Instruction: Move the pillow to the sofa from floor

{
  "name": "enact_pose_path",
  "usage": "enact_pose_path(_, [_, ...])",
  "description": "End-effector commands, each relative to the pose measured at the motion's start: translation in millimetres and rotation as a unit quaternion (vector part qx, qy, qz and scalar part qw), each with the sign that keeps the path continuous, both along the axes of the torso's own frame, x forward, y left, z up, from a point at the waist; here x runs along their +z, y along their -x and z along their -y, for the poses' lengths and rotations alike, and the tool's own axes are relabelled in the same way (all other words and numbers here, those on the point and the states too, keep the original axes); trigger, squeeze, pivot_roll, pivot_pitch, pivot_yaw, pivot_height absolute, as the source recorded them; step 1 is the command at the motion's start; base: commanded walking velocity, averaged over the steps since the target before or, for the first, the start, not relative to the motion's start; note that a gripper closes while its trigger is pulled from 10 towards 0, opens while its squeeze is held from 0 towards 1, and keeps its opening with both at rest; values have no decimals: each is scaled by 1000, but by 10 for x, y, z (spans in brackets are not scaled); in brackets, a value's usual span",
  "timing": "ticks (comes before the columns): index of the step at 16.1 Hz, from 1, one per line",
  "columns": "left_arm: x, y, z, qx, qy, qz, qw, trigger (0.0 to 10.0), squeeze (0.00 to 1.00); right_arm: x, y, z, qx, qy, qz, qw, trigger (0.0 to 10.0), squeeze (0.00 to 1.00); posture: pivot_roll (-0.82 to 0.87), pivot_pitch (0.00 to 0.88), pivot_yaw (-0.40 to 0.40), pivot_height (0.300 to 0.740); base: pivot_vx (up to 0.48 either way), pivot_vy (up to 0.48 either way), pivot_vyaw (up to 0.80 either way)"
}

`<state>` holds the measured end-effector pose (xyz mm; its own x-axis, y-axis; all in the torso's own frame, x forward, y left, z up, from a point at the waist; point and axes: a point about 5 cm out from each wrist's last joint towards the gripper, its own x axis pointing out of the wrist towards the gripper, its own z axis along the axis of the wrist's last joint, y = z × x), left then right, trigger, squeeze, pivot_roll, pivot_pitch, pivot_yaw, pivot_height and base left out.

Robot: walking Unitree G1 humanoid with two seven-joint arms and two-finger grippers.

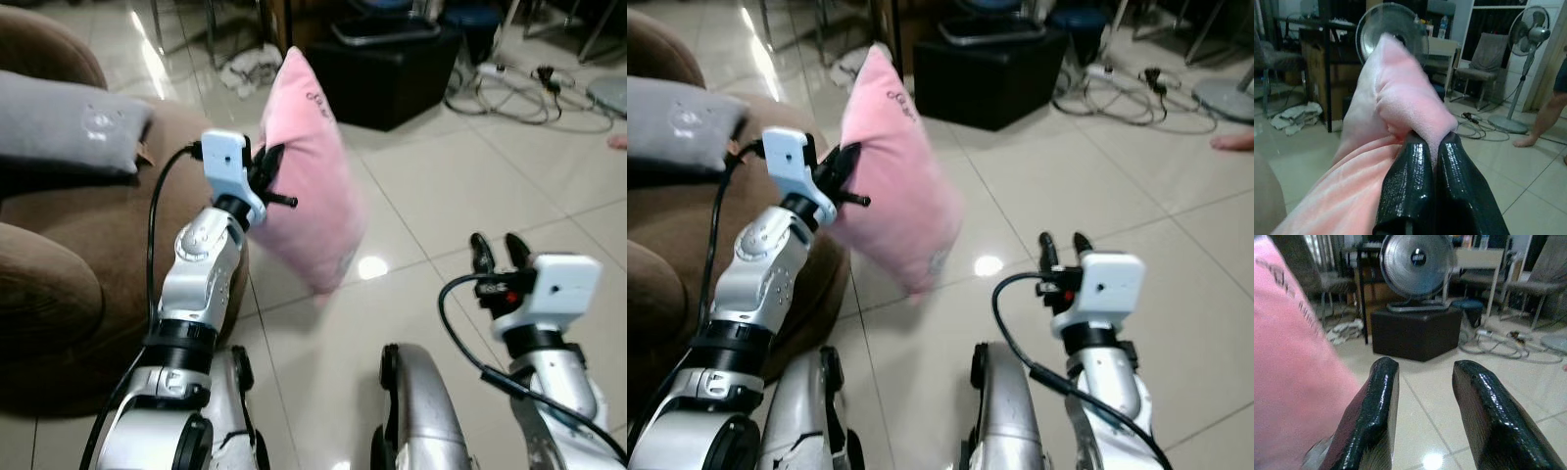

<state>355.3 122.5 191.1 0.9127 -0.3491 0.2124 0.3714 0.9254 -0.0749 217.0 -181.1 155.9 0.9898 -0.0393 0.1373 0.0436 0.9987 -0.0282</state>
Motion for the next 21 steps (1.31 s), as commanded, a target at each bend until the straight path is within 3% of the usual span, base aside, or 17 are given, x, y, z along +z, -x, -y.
enact_pose_path(1, [129,33,77,-9,-9,28,1000,10000,0,65,-1,40,-8,-8,7,1000,10000,0,-77,12,15,585,0,0,0])
enact_pose_path(3, [102,99,130,5,-46,49,998,10000,0,118,2,96,-13,-8,7,1000,10000,0,-77,9,16,605,0,0,0])
enact_pose_path(4, [-21,150,122,11,-67,24,997,10000,0,141,-3,131,-18,2,3,1000,10000,0,-82,11,17,620,0,0,0])
enact_pose_path(7, [-147,210,112,15,-119,16,993,10000,0,198,-27,166,-16,10,5,1000,10000,0,-73,19,8,650,0,0,0])
enact_pose_path(9, [-191,224,88,22,-132,15,991,10000,0,193,-46,164,-13,10,3,1000,10000,0,-71,19,1,660,0,0,0])
enact_pose_path(13, [-370,371,-53,20,-196,-10,980,10000,0,-20,-101,197,7,1,-33,999,10000,0,-42,25,0,705,0,0,0])
enact_pose_path(18, [-271,632,-216,22,-208,-24,978,10000,0,-220,-238,281,17,2,-52,998,10000,0,19,23,17,740,0,0,0])
enact_pose_path(20, [-248,669,-218,25,-208,-26,978,10000,0,-210,-307,317,21,8,-47,999,10000,0,25,20,17,740,0,0,0])
enact_pose_path(21, [-277,589,-185,46,-189,-33,980,10000,0,-133,-385,327,19,11,-26,999,10000,0,11,22,0,740,0,0,0])
